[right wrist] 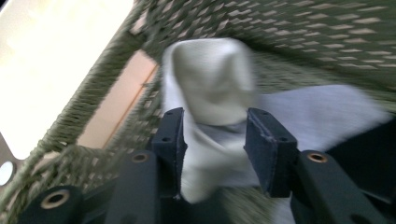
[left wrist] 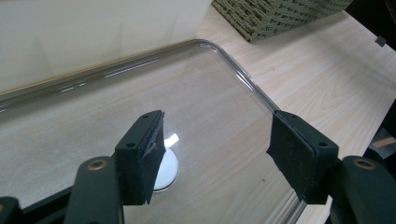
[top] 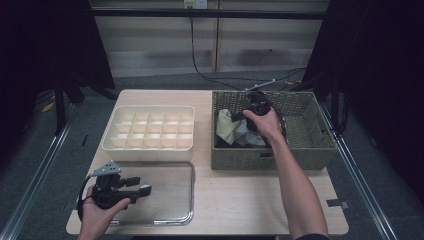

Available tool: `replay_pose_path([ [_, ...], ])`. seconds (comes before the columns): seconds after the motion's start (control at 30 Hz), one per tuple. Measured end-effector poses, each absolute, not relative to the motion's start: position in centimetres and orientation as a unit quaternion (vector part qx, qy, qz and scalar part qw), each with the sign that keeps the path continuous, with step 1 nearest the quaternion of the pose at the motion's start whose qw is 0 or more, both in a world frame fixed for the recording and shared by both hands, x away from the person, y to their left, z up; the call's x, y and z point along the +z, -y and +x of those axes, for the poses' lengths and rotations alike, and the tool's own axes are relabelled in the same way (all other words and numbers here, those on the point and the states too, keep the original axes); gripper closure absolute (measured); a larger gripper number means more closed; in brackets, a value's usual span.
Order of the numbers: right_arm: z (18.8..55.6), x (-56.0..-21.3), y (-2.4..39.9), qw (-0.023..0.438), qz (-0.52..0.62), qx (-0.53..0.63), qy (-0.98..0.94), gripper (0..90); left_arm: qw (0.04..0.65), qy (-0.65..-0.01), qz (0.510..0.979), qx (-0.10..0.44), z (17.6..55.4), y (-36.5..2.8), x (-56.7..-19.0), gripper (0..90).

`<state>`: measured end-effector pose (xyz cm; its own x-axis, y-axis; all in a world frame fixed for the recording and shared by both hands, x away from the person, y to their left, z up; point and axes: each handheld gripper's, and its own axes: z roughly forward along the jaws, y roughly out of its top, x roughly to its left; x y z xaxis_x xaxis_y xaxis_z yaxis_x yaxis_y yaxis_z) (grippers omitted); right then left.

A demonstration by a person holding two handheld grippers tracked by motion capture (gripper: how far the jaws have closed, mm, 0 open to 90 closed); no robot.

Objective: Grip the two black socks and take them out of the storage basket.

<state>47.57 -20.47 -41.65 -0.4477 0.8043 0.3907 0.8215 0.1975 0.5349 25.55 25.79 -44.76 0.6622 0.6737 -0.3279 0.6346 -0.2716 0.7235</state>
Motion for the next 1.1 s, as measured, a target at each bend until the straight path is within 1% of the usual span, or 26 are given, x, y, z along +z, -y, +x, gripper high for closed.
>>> replay_pose_path([
  [0.1, 47.3, -41.1, 23.6, -0.008, -0.546, -0.352, 0.760, 53.0, 0.441, -0.409, 0.798, 0.023, 25.7, -25.7, -44.7, 35.6],
  [0.23, 46.7, -40.9, 26.5, -0.026, -0.570, -0.337, 0.749, 49.4, 0.443, -0.412, 0.796, 0.025, 25.7, -25.5, -44.6, 35.5],
  [0.4, 46.3, -41.7, 29.0, -0.040, -0.587, -0.306, 0.748, 48.3, 0.441, -0.409, 0.798, 0.023, 25.8, -25.3, -44.7, 35.5],
  [0.47, 46.3, -42.1, 30.0, -0.038, -0.596, -0.298, 0.745, 48.5, 0.437, -0.406, 0.802, 0.023, 25.9, -25.3, -44.6, 35.4],
  [0.57, 46.1, -42.9, 30.6, -0.032, -0.605, -0.288, 0.741, 48.4, 0.439, -0.408, 0.801, 0.023, 25.9, -25.2, -44.7, 35.5],
  [0.73, 46.2, -43.8, 30.5, -0.032, -0.607, -0.273, 0.746, 48.5, 0.439, -0.408, 0.800, 0.022, 25.8, -25.3, -44.7, 35.5],
  [0.93, 46.3, -44.0, 31.2, -0.052, -0.631, -0.264, 0.728, 41.8, 0.440, -0.409, 0.799, 0.022, 25.6, -25.4, -44.8, 35.5],
  [1.03, 46.4, -44.4, 31.1, -0.042, -0.634, -0.245, 0.732, 42.6, 0.439, -0.410, 0.799, 0.021, 25.6, -25.5, -44.9, 35.4],
  [1.07, 46.4, -44.5, 31.0, -0.034, -0.632, -0.245, 0.735, 46.9, 0.438, -0.411, 0.799, 0.022, 25.6, -25.5, -44.9, 35.4],
  [1.1, 46.5, -44.5, 30.9, -0.027, -0.629, -0.247, 0.737, 53.0, 0.438, -0.411, 0.799, 0.022, 25.6, -25.5, -44.9, 35.5],
])
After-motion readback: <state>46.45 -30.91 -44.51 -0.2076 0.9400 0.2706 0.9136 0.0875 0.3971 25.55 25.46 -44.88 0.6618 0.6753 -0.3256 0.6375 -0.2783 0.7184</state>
